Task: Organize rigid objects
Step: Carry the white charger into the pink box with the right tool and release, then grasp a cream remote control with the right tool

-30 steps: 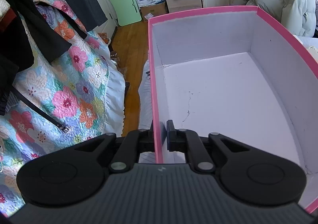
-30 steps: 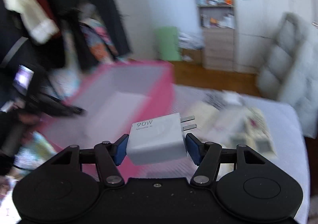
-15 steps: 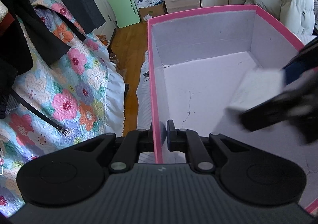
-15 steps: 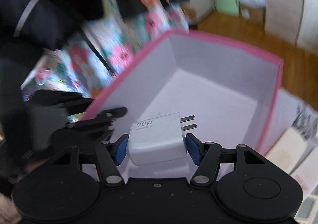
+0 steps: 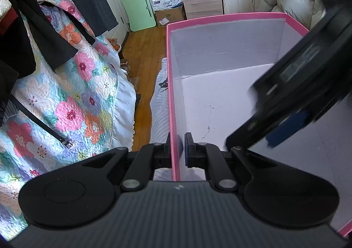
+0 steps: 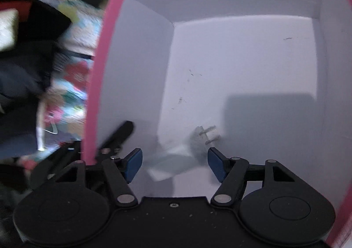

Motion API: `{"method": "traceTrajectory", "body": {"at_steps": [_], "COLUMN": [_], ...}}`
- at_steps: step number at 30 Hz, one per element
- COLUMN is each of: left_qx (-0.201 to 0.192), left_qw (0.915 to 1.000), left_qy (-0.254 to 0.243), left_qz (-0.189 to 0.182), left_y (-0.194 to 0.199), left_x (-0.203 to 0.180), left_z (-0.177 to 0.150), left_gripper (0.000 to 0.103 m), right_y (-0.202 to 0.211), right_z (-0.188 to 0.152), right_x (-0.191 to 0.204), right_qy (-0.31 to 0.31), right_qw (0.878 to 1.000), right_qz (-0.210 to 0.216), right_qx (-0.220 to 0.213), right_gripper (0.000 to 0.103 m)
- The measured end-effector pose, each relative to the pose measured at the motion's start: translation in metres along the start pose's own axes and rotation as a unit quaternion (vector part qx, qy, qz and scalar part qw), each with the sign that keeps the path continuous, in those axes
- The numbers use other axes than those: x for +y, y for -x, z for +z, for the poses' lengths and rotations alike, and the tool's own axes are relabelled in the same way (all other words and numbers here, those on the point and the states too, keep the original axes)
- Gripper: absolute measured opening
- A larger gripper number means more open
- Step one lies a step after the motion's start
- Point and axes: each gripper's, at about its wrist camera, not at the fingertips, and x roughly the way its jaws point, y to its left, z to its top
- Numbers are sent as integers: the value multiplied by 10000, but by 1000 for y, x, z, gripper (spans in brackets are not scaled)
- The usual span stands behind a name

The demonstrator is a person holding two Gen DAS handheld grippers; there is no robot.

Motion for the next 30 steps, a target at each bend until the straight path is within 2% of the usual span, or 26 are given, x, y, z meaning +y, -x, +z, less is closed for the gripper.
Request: {"method": "traceTrajectory", "body": {"at_steps": [3, 6, 8, 11, 15, 16, 19, 23, 26, 27, 28, 30], "left_qx": [49, 114, 132, 133, 100, 105, 127, 128, 111, 97, 75, 30], "left_qw": [10000, 9997, 9996, 9995, 9987, 9986, 9988, 9987, 9988, 9990, 9991, 9996], "left_qy": [-70, -165, -194, -158, -234, -232, -161, -182, -112, -86, -61, -5], "left_qz": [36, 112, 181, 252, 441, 454, 449, 465, 455, 436, 401, 287], "left_y": [-1, -2, -2, -2, -1, -1, -3, -4, -3, -3, -3, -2], "left_x": [-2, -6, -8, -11, -15, -16, -15, -14, -14, -13, -12, -8], "left_z": [1, 4, 5, 5, 5, 5, 7, 8, 5, 4, 3, 2], "left_gripper": [8, 7, 8, 9, 12, 12, 12, 12, 12, 12, 12, 12], "right_y": [39, 80, 108, 145, 183, 188, 196, 183, 169, 164, 160, 151], "right_z": [-24, -51, -63, -91, -116, -117, -127, -139, -149, -150, -151, -152], "right_x": [17, 30, 28, 16, -29, -43, -81, -123, -142, -147, -152, -153], "right_qy": [604, 1213, 1537, 1842, 1749, 1658, 1353, 1200, 1284, 1348, 1428, 1605], "right_qw": [9970, 9863, 9742, 9498, 9241, 9210, 9146, 9043, 9050, 9078, 9096, 9100], "right_qz": [-65, -333, -647, -1222, -1919, -2028, -2256, -2789, -2986, -3010, -3040, -3098], "right_qx": [-479, -1065, -1523, -2216, -2804, -2884, -3071, -3000, -2745, -2592, -2445, -2240], "right_gripper": [71, 71, 71, 71, 71, 71, 71, 71, 67, 59, 55, 55]}}
